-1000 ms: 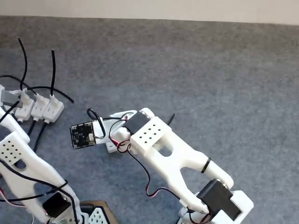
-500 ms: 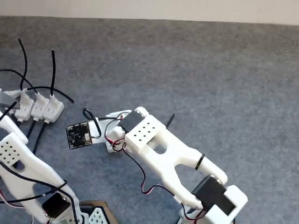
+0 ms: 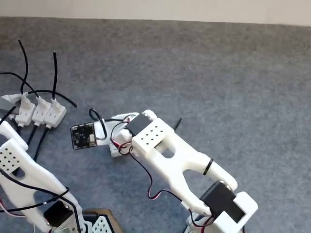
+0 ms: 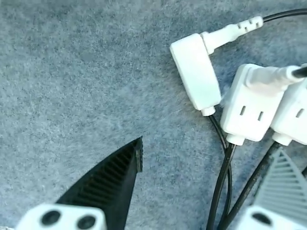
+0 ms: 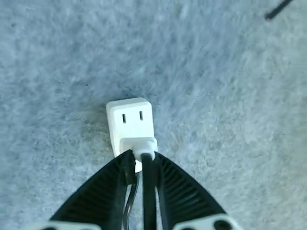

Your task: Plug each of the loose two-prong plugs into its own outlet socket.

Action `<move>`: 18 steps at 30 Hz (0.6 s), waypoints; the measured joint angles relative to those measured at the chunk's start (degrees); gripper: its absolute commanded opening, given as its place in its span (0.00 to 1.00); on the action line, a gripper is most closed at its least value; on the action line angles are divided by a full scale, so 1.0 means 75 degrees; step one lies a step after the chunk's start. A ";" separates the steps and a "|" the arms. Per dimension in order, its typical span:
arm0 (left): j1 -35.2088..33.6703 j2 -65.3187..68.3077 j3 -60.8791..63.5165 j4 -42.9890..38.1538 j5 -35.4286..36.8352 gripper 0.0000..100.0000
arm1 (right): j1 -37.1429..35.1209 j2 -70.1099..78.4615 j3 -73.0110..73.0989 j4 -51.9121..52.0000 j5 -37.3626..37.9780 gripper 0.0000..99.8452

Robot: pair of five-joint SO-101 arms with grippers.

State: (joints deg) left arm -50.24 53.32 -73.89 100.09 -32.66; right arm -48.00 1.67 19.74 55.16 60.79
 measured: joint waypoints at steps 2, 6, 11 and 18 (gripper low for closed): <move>0.0000 0.0000 0.0000 0.0000 0.0000 0.39 | 0.0070 0.0000 -0.0012 0.0000 0.0000 0.00; 0.0000 0.0000 0.0000 0.0000 0.0000 0.39 | 0.0188 0.0000 0.0000 0.0000 -0.0012 0.00; 0.0000 0.0000 0.0000 0.0000 0.0000 0.39 | 0.0375 0.0457 0.0305 0.0000 -0.0012 0.00; 0.0000 0.0000 0.0000 0.0000 0.0000 0.39 | 0.0352 0.0445 0.0328 -0.0023 -0.0012 0.00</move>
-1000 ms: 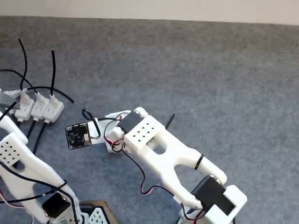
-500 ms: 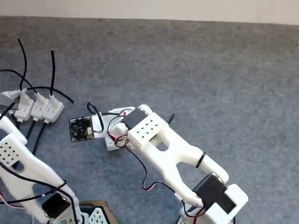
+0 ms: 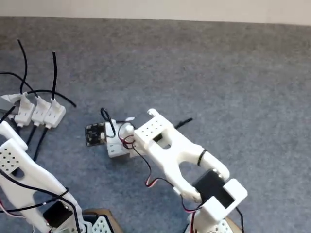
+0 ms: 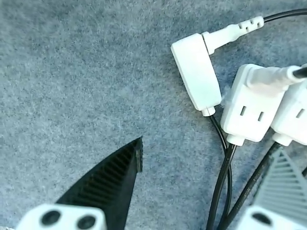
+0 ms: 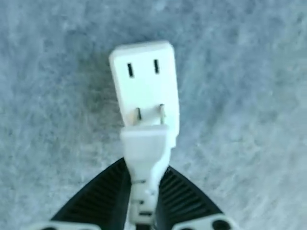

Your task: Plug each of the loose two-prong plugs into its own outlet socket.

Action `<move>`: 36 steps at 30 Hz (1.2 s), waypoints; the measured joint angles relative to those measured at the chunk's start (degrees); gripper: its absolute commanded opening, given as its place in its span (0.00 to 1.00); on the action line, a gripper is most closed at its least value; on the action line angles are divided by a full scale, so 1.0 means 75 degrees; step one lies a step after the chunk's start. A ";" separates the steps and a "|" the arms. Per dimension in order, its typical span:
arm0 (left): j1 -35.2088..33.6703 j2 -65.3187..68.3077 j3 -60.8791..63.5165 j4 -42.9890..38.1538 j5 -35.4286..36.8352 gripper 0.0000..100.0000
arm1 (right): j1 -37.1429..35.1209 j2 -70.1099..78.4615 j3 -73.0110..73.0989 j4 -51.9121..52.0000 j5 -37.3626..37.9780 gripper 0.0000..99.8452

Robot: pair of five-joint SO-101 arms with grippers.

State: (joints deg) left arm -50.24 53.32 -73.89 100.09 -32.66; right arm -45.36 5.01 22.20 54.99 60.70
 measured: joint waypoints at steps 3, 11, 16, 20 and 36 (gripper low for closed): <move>0.0000 0.0000 0.0000 0.0000 0.0000 0.39 | 0.0000 0.0012 0.0000 0.0000 -0.0141 0.00; 0.0000 0.0000 0.0000 0.0000 -0.0012 0.39 | -0.0434 0.0012 -0.0363 0.0621 -0.0387 0.01; 0.0000 0.0000 0.0000 0.0000 -0.0012 0.39 | -0.0457 0.0012 -0.0914 0.1336 -0.0387 0.08; 0.0000 0.0000 0.0000 0.0000 -0.0012 0.39 | -0.0457 0.0012 -0.1453 0.1840 -0.0387 0.16; 0.0000 0.0000 0.0000 0.0000 -0.0012 0.39 | -0.0457 0.0012 -0.2110 0.2426 -0.0387 0.13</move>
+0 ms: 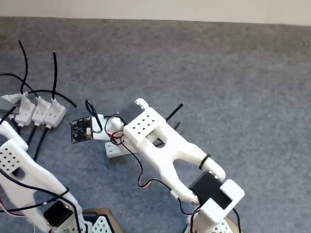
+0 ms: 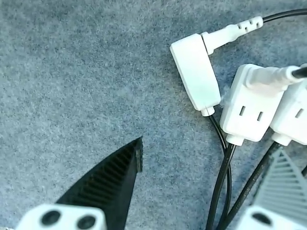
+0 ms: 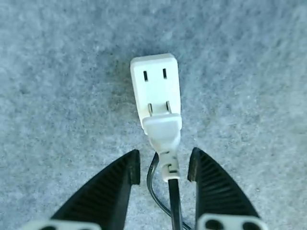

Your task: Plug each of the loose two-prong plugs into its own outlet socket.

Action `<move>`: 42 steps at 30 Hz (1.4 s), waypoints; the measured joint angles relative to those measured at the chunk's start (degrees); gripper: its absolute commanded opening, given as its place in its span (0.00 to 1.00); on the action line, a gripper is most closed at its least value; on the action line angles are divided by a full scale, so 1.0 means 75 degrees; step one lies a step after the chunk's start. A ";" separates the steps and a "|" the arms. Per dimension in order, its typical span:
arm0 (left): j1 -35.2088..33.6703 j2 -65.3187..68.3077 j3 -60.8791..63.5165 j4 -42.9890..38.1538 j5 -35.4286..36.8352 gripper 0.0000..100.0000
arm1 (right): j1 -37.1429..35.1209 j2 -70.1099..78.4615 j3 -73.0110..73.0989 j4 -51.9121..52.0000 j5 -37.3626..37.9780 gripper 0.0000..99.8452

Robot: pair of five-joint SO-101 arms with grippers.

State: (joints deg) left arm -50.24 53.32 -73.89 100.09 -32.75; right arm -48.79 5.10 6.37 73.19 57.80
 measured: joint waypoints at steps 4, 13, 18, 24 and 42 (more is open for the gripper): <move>0.0000 0.0000 0.0000 0.0000 0.0000 0.39 | 0.0000 0.0000 0.0000 0.0000 0.0000 0.00; 0.0000 0.0000 0.0000 0.0000 0.0000 0.39 | -0.0059 0.0000 0.0000 -0.0023 -0.0199 0.01; 0.0000 0.0000 0.0000 0.0000 0.0000 0.39 | -0.0281 0.0223 -0.0117 -0.0246 -0.0375 0.01; 0.0000 0.0000 0.0000 0.0000 0.0000 0.39 | -0.0387 0.1536 -0.1219 -0.0188 -0.0692 0.01; 0.0000 0.0082 0.0258 0.0012 0.0000 0.39 | -0.0821 0.4876 -0.5111 0.1594 -0.1383 0.01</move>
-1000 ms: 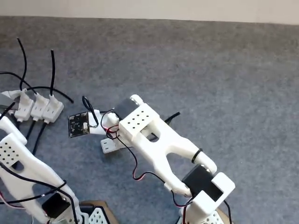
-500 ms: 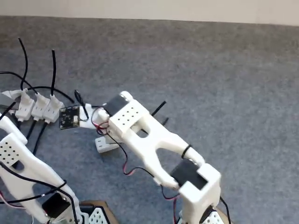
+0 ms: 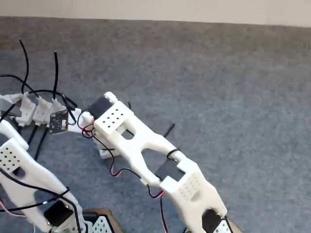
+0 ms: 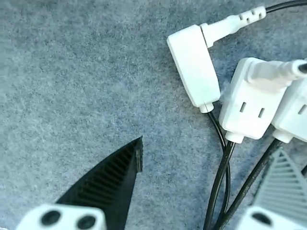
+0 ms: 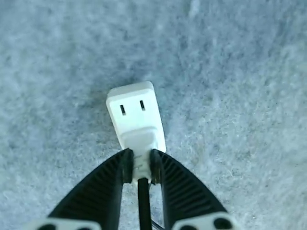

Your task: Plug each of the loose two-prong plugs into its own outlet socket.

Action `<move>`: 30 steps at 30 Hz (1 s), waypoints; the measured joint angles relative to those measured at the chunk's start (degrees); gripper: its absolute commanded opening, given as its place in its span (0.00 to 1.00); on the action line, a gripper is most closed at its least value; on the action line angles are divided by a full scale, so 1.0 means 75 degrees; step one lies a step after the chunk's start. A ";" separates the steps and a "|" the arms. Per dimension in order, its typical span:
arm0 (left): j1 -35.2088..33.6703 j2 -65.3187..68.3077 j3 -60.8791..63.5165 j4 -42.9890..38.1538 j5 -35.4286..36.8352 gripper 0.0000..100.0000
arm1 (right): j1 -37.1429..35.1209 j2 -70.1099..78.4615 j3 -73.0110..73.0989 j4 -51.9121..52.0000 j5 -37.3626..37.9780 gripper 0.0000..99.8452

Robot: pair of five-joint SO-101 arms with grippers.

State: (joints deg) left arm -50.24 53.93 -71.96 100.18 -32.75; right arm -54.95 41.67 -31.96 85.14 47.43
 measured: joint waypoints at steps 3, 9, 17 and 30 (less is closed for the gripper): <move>0.0000 0.0000 0.0000 0.0000 0.0000 0.39 | 0.0000 0.0094 -0.0117 0.0059 -0.0047 0.01; 0.0000 0.0000 0.0000 0.0000 0.0000 0.39 | 0.0000 0.0129 -0.0867 0.0856 -0.0281 0.01; 0.0117 -0.0105 0.0270 0.0023 0.0340 0.39 | -0.0023 0.0059 -0.1770 0.1747 -0.0738 0.21; 0.1219 -0.3997 0.4407 0.0047 0.0457 0.39 | 0.1149 -0.2239 -0.1770 0.1758 -0.1149 0.28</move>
State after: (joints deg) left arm -41.10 23.96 -38.90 100.53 -29.32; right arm -46.33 24.88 -45.23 98.33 38.81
